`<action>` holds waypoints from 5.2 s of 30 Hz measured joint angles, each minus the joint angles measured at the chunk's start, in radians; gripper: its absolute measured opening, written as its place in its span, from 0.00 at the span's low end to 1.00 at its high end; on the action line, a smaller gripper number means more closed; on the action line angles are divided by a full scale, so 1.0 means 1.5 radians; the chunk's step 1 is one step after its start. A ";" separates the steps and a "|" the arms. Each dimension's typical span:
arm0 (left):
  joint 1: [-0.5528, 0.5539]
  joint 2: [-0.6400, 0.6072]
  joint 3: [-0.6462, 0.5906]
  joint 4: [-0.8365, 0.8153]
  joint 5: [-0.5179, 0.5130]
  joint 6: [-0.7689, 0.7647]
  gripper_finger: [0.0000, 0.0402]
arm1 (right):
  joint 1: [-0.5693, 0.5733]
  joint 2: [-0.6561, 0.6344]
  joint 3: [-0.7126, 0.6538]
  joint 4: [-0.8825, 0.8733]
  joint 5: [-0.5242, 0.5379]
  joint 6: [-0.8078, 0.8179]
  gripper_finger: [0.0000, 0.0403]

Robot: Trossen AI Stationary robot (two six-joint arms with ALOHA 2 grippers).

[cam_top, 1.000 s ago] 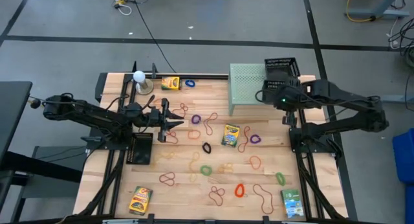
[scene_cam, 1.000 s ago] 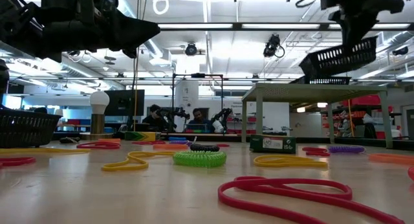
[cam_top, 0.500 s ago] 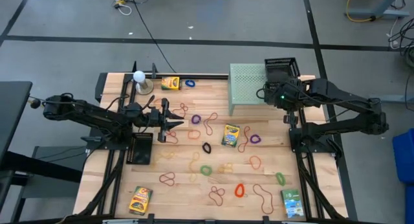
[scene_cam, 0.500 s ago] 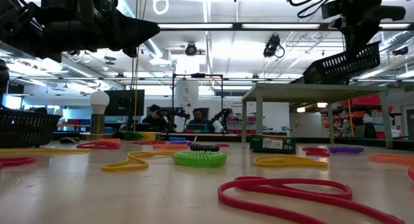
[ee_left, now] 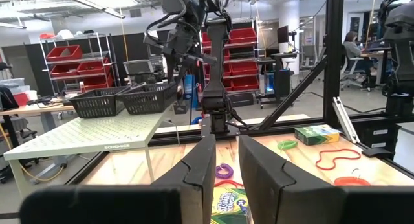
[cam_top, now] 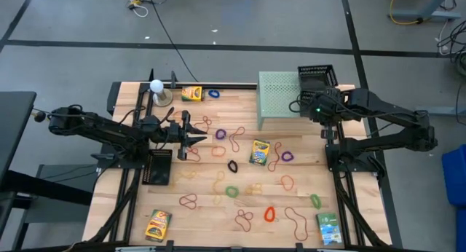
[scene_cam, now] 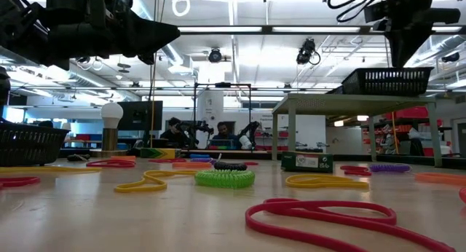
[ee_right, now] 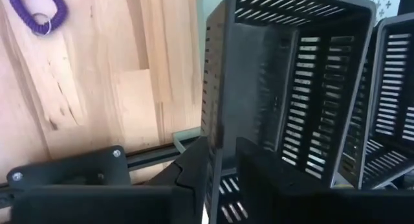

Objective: Pick & Place Office Desk Supplies
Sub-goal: Put the top black bin on the shelf, then put the black bin on the shelf

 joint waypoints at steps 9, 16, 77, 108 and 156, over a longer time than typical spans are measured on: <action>0.000 0.000 0.000 0.000 0.000 0.000 0.18 | 0.000 0.000 0.000 0.001 0.068 0.005 0.28; -0.001 0.000 0.000 0.000 0.000 0.000 0.18 | 0.000 0.000 0.001 -0.002 0.085 0.028 0.28; -0.001 0.001 0.034 -0.094 0.035 -0.099 0.18 | 0.029 0.006 0.038 0.263 -0.151 0.260 0.01; -0.352 0.044 0.361 -1.325 -0.229 -0.931 0.46 | 0.481 -0.016 -0.406 1.069 0.169 0.365 0.01; -0.163 0.292 0.529 -0.905 -0.275 0.641 0.04 | 0.452 0.251 -0.028 0.682 0.093 0.217 0.28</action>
